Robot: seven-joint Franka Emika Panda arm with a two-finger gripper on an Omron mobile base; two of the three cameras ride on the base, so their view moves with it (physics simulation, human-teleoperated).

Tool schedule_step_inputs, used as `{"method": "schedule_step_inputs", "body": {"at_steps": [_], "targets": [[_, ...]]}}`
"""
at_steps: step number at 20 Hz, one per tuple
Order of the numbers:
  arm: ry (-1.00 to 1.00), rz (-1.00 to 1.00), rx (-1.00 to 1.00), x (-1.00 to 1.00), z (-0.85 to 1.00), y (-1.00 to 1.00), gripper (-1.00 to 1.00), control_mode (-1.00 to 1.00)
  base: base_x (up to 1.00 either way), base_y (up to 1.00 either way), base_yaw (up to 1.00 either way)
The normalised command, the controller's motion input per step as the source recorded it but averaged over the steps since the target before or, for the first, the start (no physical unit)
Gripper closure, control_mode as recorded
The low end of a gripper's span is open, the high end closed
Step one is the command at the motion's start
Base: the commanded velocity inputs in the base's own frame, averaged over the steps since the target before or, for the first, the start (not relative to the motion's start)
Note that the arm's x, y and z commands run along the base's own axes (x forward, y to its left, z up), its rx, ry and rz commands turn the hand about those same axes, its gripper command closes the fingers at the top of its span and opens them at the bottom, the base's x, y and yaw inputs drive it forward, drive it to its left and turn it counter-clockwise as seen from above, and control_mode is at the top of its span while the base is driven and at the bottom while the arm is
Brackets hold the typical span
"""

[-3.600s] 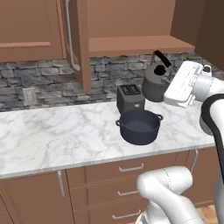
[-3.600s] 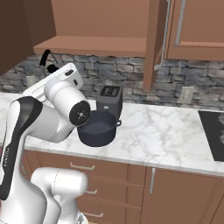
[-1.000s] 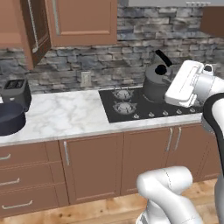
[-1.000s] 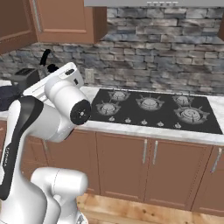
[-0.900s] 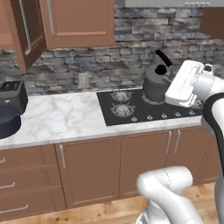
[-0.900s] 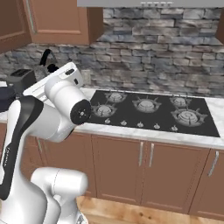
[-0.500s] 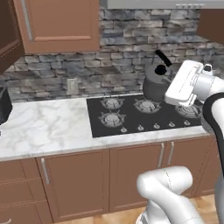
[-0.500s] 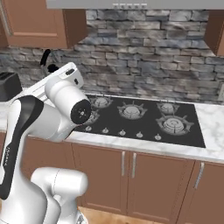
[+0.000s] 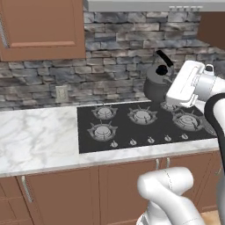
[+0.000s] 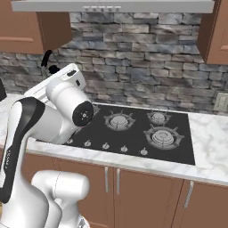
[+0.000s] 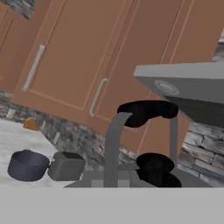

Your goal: Pick the kettle from the cabinet and place it on a stove burner. Then pick the pot from the counter and place it on another stove burner. Finally, turn both burners on.

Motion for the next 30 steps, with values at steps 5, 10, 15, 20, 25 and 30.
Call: {"method": "schedule_step_inputs", "body": {"at_steps": [5, 10, 15, 20, 25, 30], "targets": [[0.0, 0.0, 0.0, 0.0, 0.0, 0.0, 1.0, 1.0, 0.55, -0.27, 0.01], [0.0, 0.0, 0.0, 0.0, 0.0, 0.0, 1.0, 1.0, 0.5, -0.28, 0.01], [0.0, 0.0, 0.0, 0.0, 0.0, 0.0, 1.0, 1.0, 0.45, -0.29, 0.01], [0.0, 0.0, 0.02, 0.22, -0.03, -0.06, 1.0, -1.0, 0.09, -0.05, 0.0], [0.0, 0.01, 0.0, 0.09, -0.06, 0.0, 1.0, -1.0, 0.0, 0.0, 0.0], [0.0, 0.07, 0.0, 0.03, -0.1, 0.0, 1.0, -1.0, 0.0, 0.0, 0.0]]}}
